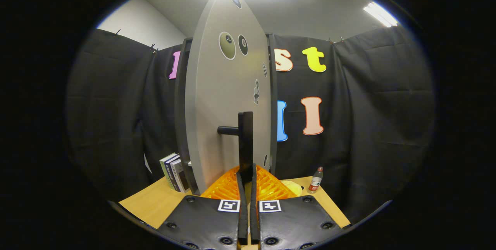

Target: Open the shoe cabinet door, grab the shoes and put them into the shoe cabinet, then close the shoe cabinet door.

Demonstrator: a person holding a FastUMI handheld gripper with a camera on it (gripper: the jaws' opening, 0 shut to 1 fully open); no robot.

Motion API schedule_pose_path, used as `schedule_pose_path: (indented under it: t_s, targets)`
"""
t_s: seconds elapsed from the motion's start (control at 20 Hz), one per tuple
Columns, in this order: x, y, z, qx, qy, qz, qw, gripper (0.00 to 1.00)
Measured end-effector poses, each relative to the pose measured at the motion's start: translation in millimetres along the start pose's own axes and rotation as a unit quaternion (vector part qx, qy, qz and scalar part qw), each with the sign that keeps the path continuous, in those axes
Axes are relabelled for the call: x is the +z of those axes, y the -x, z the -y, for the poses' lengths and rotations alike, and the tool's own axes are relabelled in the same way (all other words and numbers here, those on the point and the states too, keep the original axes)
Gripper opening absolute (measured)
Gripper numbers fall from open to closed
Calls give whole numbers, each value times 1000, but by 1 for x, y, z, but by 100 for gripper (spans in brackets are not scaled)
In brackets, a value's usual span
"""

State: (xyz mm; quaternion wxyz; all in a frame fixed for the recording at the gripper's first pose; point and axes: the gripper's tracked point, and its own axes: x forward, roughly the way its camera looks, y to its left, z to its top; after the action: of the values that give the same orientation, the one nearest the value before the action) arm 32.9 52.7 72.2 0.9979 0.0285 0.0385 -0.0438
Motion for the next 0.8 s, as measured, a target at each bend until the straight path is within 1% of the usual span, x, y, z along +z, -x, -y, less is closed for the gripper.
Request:
schedule_pose_path:
  t_s: [0.2, 0.4, 0.55, 0.65, 0.7, 0.8]
  targets:
    - [-2, 3, 17, -5, -4, -2, 1000, 4]
    - [-2, 5, 45, -26, 43, -2, 999, 3]
    - [-2, 9, 56, -32, 10, 0, 999, 4]
    - [-3, 9, 65, -52, 9, 2, 999, 4]
    - [-3, 9, 65, -50, 6, 2, 999, 4]
    - [-3, 9, 59, -30, -8, 4, 1000, 4]
